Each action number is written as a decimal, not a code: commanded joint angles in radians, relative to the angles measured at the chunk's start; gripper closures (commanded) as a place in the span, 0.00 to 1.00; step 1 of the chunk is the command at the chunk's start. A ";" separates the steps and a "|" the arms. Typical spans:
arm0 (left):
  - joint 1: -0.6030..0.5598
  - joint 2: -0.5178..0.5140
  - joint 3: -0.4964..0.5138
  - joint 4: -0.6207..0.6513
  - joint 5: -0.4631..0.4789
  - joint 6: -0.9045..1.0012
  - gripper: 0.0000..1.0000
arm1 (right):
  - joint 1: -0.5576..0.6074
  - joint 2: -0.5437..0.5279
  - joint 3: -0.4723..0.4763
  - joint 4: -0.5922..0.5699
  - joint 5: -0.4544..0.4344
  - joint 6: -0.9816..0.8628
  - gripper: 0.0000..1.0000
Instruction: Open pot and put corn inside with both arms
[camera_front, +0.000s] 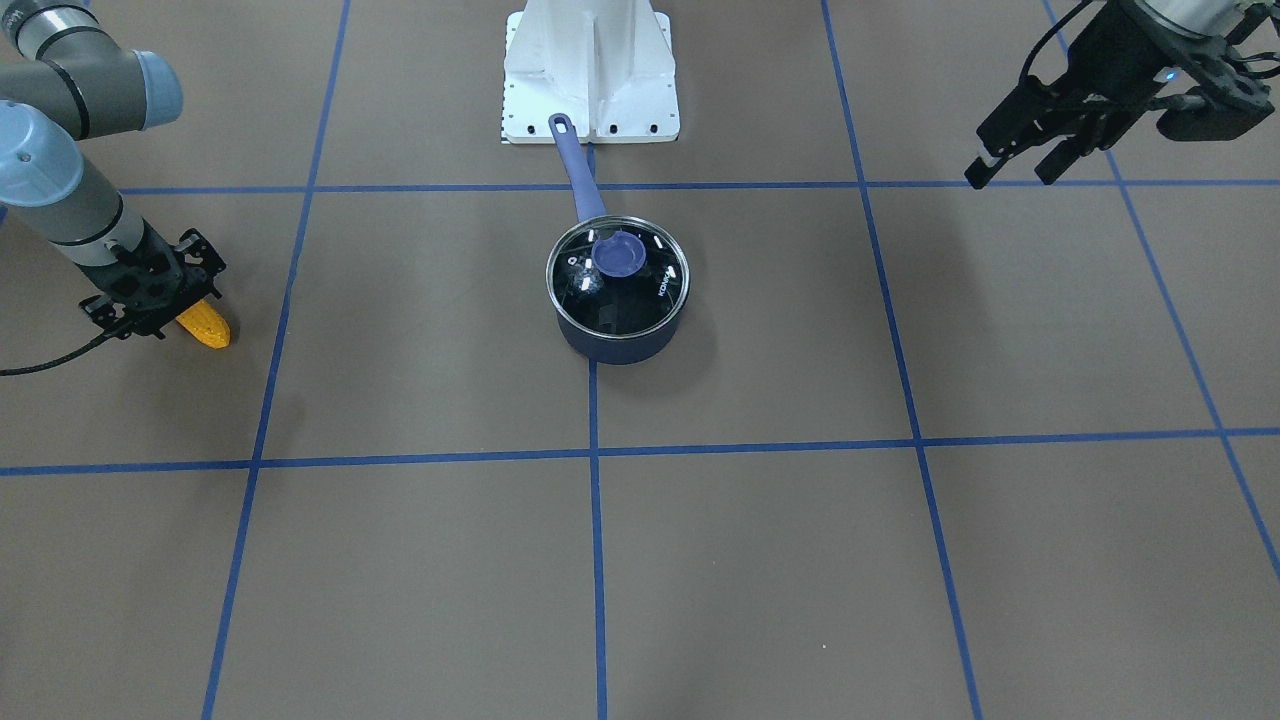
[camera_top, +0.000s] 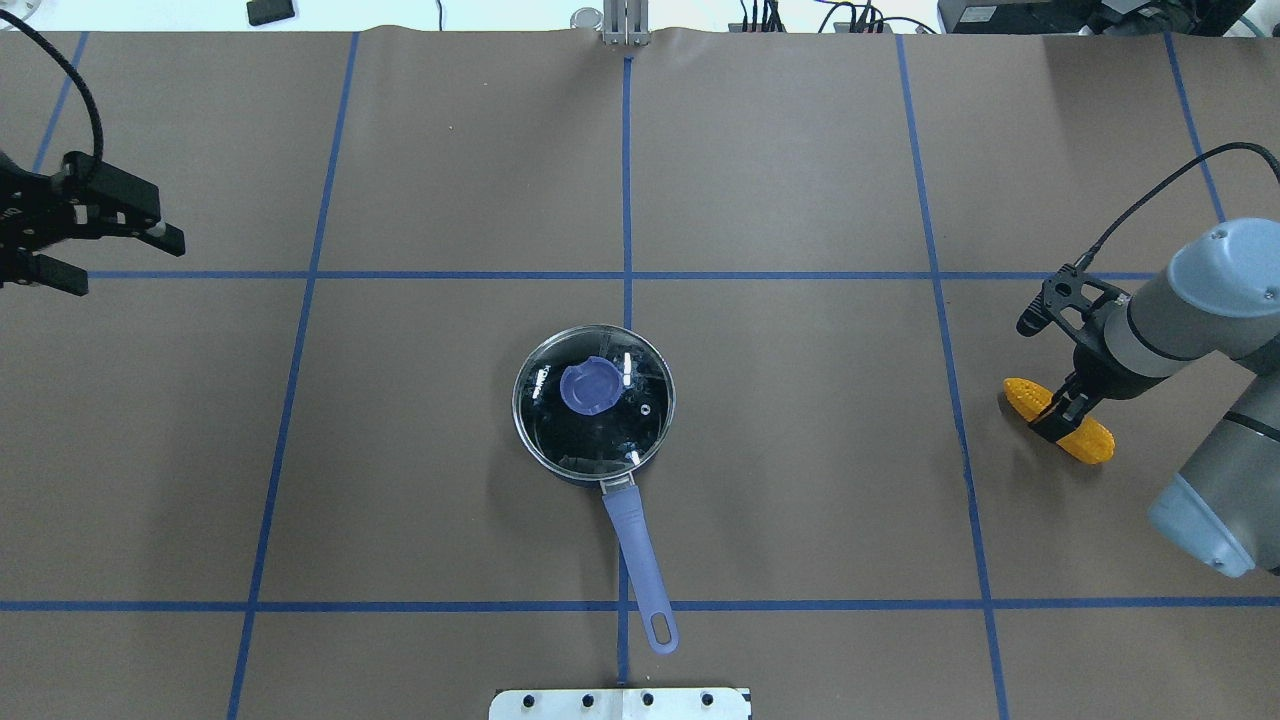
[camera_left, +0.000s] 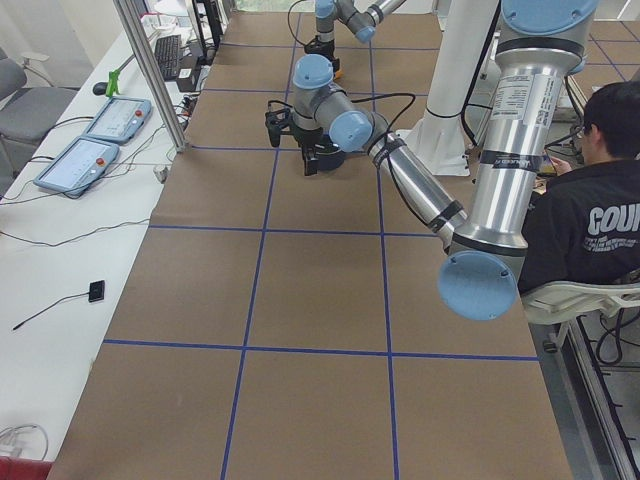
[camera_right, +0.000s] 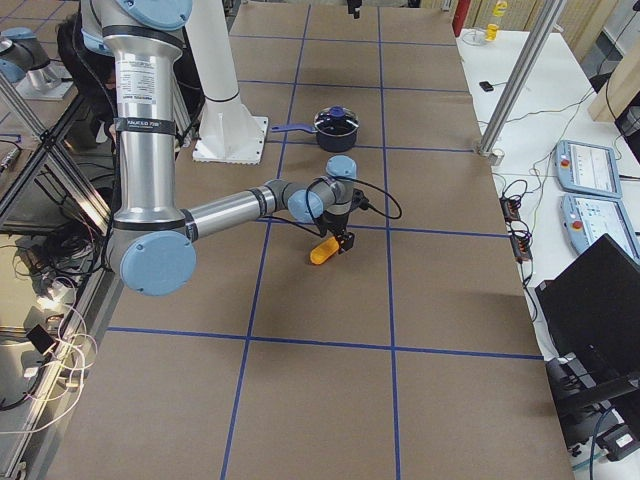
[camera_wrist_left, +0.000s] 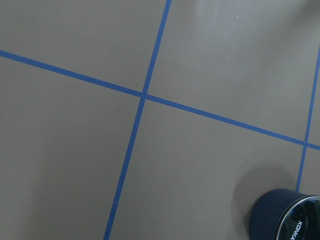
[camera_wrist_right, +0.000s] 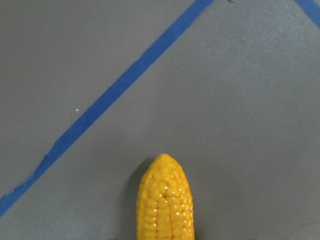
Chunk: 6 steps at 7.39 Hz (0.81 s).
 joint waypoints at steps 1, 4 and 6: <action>0.111 -0.090 0.004 0.054 0.087 -0.086 0.02 | -0.009 0.006 -0.004 0.000 0.001 0.000 0.36; 0.112 -0.123 0.002 0.096 0.087 -0.089 0.02 | -0.012 0.003 -0.006 0.000 0.003 -0.003 0.45; 0.118 -0.138 0.007 0.099 0.089 -0.097 0.02 | -0.013 0.006 -0.010 0.000 0.003 -0.005 0.55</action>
